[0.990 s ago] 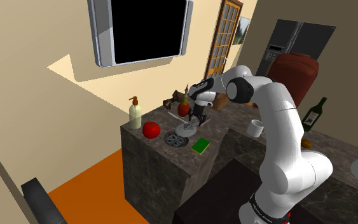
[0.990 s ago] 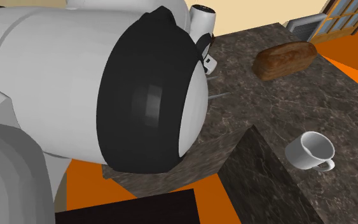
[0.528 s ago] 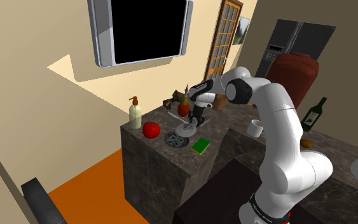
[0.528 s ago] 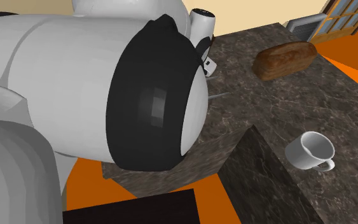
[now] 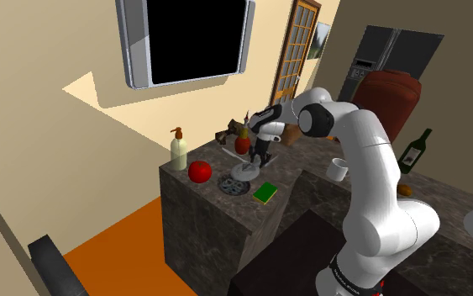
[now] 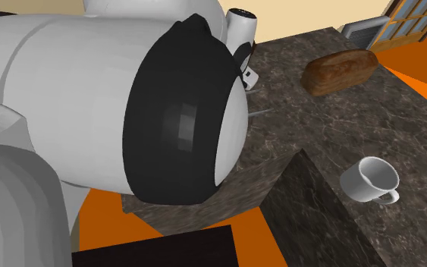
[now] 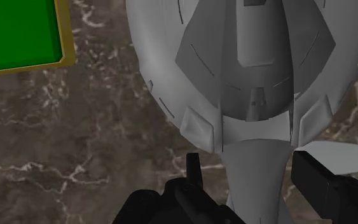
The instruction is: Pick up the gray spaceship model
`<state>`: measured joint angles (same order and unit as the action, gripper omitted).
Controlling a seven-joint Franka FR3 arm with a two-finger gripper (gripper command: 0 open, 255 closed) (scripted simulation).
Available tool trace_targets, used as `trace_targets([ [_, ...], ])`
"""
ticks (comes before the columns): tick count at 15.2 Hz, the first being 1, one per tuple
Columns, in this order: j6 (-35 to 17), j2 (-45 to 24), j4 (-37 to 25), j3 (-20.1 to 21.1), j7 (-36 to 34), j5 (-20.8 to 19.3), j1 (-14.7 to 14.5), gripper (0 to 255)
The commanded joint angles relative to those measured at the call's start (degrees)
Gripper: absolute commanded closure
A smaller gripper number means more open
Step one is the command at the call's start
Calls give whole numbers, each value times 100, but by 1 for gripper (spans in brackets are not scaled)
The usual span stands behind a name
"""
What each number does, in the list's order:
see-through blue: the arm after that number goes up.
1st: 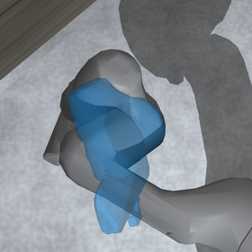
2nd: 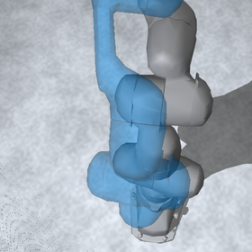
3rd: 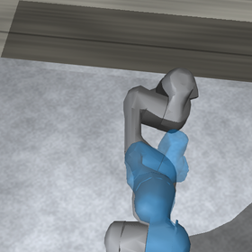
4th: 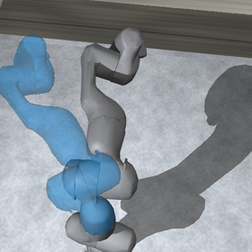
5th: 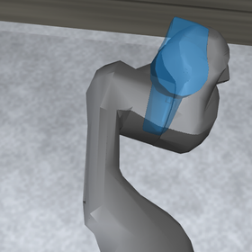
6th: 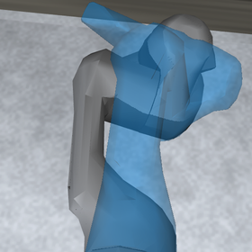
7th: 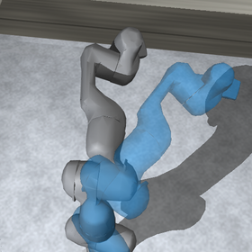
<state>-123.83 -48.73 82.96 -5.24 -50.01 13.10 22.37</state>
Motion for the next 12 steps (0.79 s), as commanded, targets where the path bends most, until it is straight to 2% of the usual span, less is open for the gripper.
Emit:
trace_targets([
  [1, 66, 106, 40, -11, -9, -11, -4, 255],
  [12, 572, 644, 67, -65, -95, -84, -31, 255],
])
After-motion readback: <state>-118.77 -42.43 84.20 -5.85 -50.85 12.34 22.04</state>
